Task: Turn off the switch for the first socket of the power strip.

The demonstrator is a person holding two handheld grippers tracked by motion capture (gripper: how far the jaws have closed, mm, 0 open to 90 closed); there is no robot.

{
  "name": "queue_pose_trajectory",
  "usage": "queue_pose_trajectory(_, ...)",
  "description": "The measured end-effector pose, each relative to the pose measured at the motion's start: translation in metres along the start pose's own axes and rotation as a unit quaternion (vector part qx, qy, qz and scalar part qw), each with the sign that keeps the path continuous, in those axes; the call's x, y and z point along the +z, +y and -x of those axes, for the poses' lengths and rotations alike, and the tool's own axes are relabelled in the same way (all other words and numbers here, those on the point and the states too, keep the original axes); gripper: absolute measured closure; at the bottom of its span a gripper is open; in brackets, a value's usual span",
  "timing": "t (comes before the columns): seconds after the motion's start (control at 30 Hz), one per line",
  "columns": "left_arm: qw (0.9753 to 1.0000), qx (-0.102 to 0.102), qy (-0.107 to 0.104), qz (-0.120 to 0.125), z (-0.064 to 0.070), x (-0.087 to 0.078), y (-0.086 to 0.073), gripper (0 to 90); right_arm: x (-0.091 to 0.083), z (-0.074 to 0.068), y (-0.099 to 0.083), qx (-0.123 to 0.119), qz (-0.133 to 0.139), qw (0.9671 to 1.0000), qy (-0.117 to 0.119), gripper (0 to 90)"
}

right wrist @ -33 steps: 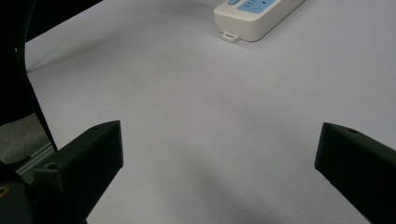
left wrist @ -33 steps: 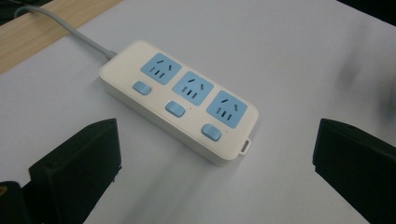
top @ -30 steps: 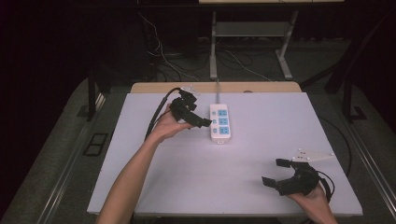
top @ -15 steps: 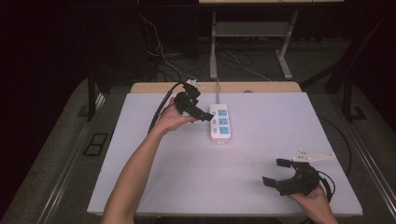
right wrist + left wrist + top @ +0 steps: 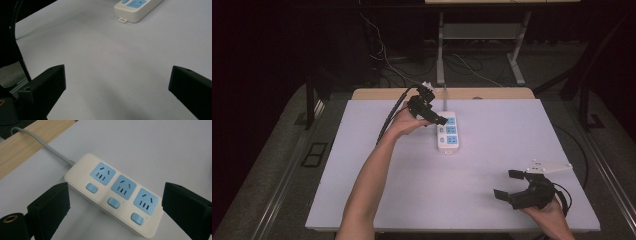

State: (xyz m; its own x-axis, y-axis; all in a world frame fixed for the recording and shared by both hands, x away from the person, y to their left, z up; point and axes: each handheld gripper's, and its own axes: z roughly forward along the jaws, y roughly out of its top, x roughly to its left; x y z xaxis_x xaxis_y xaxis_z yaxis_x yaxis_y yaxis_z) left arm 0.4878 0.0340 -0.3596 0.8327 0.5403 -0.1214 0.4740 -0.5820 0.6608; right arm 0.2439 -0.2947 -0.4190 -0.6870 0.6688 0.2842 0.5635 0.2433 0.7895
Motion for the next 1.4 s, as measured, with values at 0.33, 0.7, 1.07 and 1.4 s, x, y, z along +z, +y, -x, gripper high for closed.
queue_pose_trajectory(0.33, 0.9992, 0.006, 0.039, 0.001, -0.001, 0.015, 0.006, 25.4, -0.002, 0.001, 0.000, 0.002, 0.004, 1.0000, 0.000, 0.9)
queue_pose_trajectory(0.7, 0.9982, -0.011, 0.059, 0.009, -0.004, 0.028, 0.006, 63.1, -0.002, 0.000, 0.001, 0.002, 0.006, 1.0000, -0.001, 0.8)
queue_pose_trajectory(1.07, 0.9979, -0.040, 0.052, -0.002, -0.012, 0.045, 0.000, 86.8, -0.002, 0.001, 0.001, 0.002, 0.007, 1.0000, -0.001, 0.8)
queue_pose_trajectory(1.4, 0.9972, -0.054, 0.050, -0.012, -0.017, 0.056, -0.005, 89.0, -0.003, 0.002, 0.001, 0.002, 0.008, 1.0000, -0.001, 0.8)
